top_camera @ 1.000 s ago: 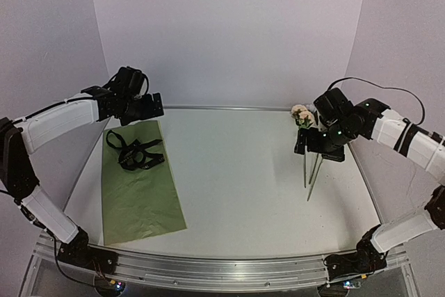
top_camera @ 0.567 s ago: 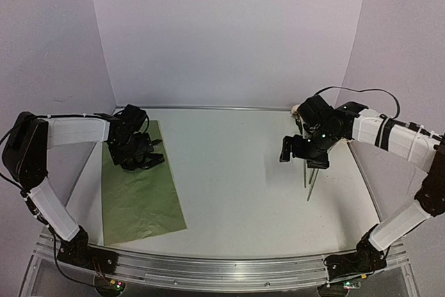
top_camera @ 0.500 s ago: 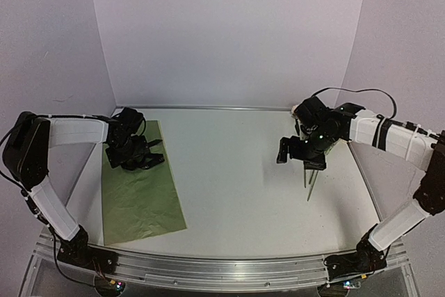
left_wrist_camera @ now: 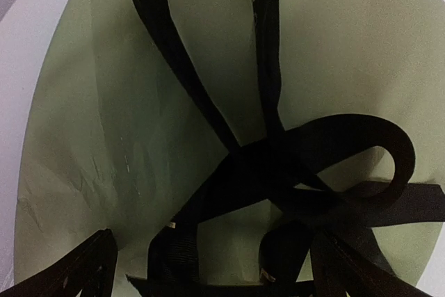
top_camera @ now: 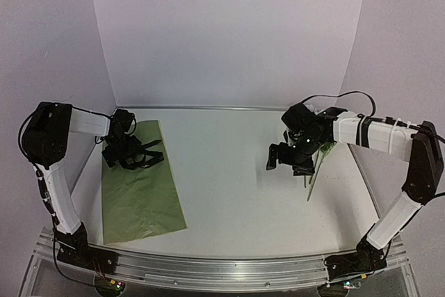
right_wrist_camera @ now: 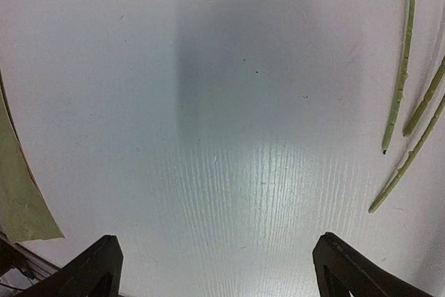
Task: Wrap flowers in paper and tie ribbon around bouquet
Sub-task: Move the folded wrapping paper to the center of the board.
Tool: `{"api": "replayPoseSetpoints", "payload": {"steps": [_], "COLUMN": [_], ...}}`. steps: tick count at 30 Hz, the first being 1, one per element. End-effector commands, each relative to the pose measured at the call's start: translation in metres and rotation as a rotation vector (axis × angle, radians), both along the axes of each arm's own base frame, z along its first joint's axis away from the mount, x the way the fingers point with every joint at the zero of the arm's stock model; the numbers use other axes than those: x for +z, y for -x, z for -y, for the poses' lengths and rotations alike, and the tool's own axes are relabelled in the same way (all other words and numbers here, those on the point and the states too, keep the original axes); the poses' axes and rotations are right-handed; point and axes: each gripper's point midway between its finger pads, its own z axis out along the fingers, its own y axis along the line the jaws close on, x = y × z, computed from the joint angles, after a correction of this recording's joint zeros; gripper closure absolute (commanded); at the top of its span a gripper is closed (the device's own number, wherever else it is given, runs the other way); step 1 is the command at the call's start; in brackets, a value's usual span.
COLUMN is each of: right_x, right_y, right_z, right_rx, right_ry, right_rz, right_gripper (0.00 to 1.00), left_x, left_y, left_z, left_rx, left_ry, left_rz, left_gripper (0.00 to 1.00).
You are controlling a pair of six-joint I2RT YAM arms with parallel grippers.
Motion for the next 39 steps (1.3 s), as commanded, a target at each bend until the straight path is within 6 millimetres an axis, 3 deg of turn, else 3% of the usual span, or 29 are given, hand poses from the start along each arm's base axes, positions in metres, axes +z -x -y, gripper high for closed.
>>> {"api": "replayPoseSetpoints", "payload": {"steps": [1,6,14,17,22,26,29,31,35,39], "right_x": [0.012,0.006,-0.004,-0.007,-0.008,-0.008,-0.007,-0.007,-0.004,0.001], "right_y": [-0.009,-0.006,0.002,0.006,0.011,0.011,0.010,0.010,0.009,0.006], "right_z": [-0.011,-0.005,0.007,0.013,0.019,0.022,0.022,0.022,0.024,0.027], "right_rx": [-0.001,-0.016,-0.039,-0.045,-0.048,-0.052,-0.052,-0.052,-0.052,-0.051], "right_ry": [-0.037,-0.024,0.010,0.025,0.037,0.044,0.047,0.047,0.051,0.063], "right_rz": [0.042,0.040,0.039,0.040,0.043,0.050,0.054,0.057,0.070,0.095], "right_gripper": [0.02,0.02,0.02,0.02,0.02,0.02,0.02,0.02,0.02,0.02], "left_x": [-0.001,-0.011,-0.017,-0.016,-0.004,0.006,0.023,0.038,0.064,0.056], "left_y": [-0.023,-0.012,0.014,0.023,0.025,0.015,0.005,0.001,0.004,0.007], "left_z": [0.033,0.072,0.188,0.220,0.262,0.275,0.281,0.285,0.293,0.315], "left_rx": [-0.106,-0.194,-0.288,-0.296,-0.374,-0.417,-0.452,-0.485,-0.578,-0.672], "left_ry": [0.110,0.158,0.270,0.307,0.305,0.308,0.292,0.264,0.162,0.087], "left_rz": [0.042,0.020,-0.011,-0.012,0.009,0.033,0.068,0.092,0.152,0.124], "left_gripper": [0.00,0.00,0.01,0.07,0.29,0.62,0.78,0.74,0.46,0.25]}}
